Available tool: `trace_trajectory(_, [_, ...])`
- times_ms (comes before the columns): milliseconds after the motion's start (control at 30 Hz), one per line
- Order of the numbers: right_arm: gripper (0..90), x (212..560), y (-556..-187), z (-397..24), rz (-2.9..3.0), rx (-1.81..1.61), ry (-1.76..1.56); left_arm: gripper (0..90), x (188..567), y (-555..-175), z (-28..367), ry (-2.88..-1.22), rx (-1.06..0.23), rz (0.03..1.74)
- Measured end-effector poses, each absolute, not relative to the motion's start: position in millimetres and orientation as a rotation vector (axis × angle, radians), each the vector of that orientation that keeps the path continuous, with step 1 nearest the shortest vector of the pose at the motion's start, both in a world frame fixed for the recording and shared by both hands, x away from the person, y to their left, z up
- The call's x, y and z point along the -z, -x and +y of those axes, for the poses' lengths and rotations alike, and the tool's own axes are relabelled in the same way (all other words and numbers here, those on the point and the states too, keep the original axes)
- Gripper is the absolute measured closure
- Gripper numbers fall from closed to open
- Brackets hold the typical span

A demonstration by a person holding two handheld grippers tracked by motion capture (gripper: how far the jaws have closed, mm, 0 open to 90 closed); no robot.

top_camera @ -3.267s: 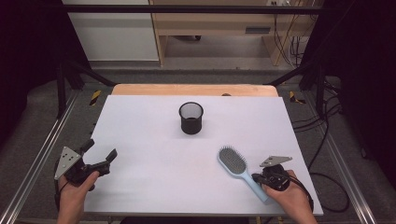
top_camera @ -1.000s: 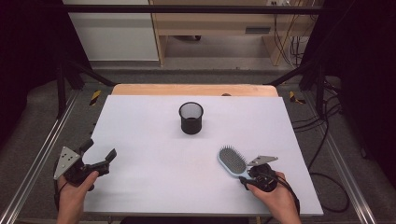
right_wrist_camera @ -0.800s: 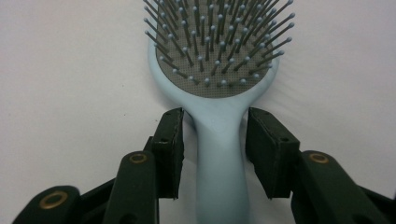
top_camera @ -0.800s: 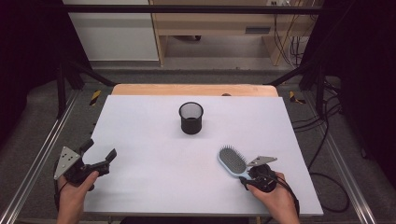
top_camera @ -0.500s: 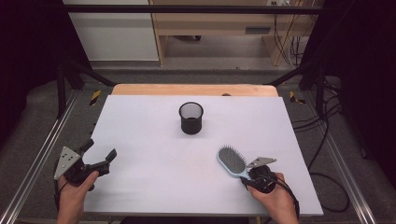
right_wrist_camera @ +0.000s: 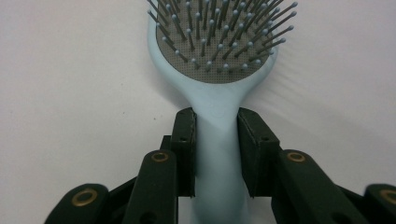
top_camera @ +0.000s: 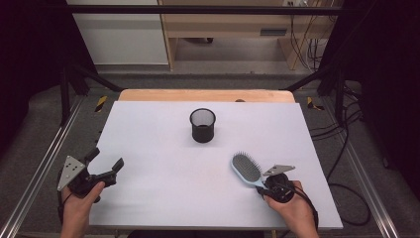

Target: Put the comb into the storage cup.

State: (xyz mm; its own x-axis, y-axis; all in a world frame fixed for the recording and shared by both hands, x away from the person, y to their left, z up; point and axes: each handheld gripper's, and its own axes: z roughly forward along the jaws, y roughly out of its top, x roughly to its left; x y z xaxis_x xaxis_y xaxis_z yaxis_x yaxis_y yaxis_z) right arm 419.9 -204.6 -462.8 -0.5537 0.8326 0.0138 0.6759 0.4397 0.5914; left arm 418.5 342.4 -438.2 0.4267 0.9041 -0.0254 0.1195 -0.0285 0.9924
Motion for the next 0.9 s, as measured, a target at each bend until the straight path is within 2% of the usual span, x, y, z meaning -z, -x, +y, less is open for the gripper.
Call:
trace_trajectory(300, [69.4, 443, -445, -204, 2.255, -0.925, -1.275, 3.4, 437, -416, 339, -1.468, -0.808, 0.950])
trace_trajectory(500, [69.4, 444, -459, -199, 2.182, -0.966, -1.273, 3.2, 435, -413, 335, -1.466, -0.813, 0.941])
trace_trajectory(700, [69.4, 442, -462, -193, 2.129, -1.004, -1.223, 2.8, 431, -409, 331, -1.427, -0.773, 0.934])
trace_trajectory(900, [69.4, 426, -465, -192, 2.023, -1.090, -1.168, 2.4, 425, -412, 319, -1.397, -0.732, 0.938])
